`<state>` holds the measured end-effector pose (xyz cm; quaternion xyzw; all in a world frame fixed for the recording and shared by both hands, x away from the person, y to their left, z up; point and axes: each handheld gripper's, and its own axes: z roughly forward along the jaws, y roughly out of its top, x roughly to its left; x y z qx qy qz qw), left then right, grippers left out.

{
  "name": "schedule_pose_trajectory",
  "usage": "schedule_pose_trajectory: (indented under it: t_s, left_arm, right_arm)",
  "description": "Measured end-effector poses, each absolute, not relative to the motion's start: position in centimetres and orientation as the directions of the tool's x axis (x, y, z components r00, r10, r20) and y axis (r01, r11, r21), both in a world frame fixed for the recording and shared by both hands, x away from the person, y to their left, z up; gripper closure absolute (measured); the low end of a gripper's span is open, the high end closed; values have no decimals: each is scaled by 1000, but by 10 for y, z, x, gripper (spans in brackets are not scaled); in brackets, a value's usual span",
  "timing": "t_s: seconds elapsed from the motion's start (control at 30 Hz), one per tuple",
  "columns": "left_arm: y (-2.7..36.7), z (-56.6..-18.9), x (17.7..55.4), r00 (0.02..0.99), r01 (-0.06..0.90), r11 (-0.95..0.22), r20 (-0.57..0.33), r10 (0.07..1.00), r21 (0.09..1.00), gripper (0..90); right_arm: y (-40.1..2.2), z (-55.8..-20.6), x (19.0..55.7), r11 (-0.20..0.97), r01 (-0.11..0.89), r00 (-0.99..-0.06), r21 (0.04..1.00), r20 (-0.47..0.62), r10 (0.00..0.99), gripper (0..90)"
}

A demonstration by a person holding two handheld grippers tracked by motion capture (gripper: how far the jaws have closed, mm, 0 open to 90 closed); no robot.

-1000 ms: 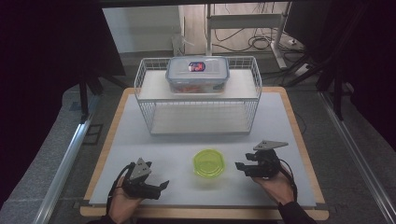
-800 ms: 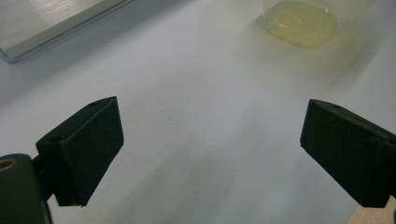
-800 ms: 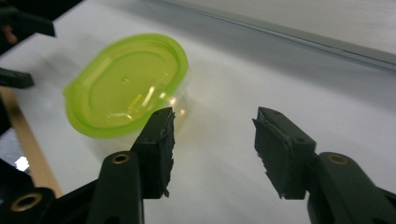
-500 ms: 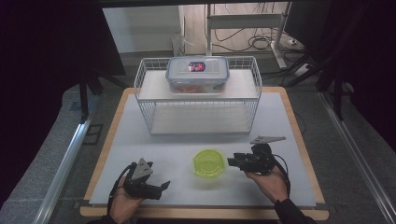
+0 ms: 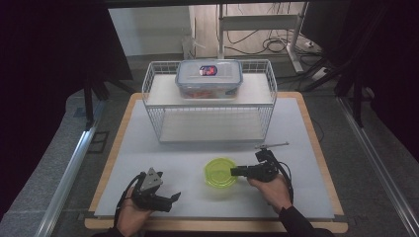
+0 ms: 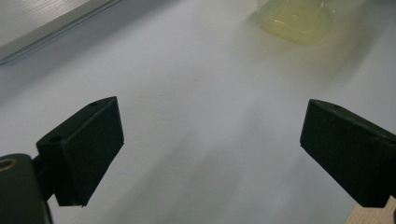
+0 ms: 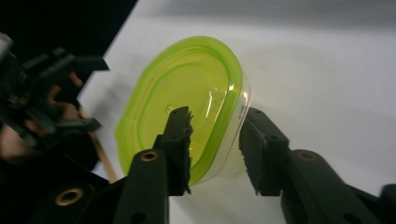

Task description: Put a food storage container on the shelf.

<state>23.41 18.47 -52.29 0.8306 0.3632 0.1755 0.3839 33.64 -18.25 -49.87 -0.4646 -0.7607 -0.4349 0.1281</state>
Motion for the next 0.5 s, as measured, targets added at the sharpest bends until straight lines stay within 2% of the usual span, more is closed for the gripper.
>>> schedule_pose_trajectory:
  t_s: [0.07,0.2,0.5]
  left_arm:
    - [184,-523,234,676,468,-442,13,737,765,57]
    - [184,-523,234,676,468,-443,13,737,765,57]
    - [184,-523,234,677,466,-443,15,736,766,58]
  right_arm:
    - [-185,-500,338,164,836,-509,524,629,587,715]
    - [-188,-504,341,132,862,-472,490,678,564,794]
    - [-188,-504,343,132,875,-457,466,704,544,806]
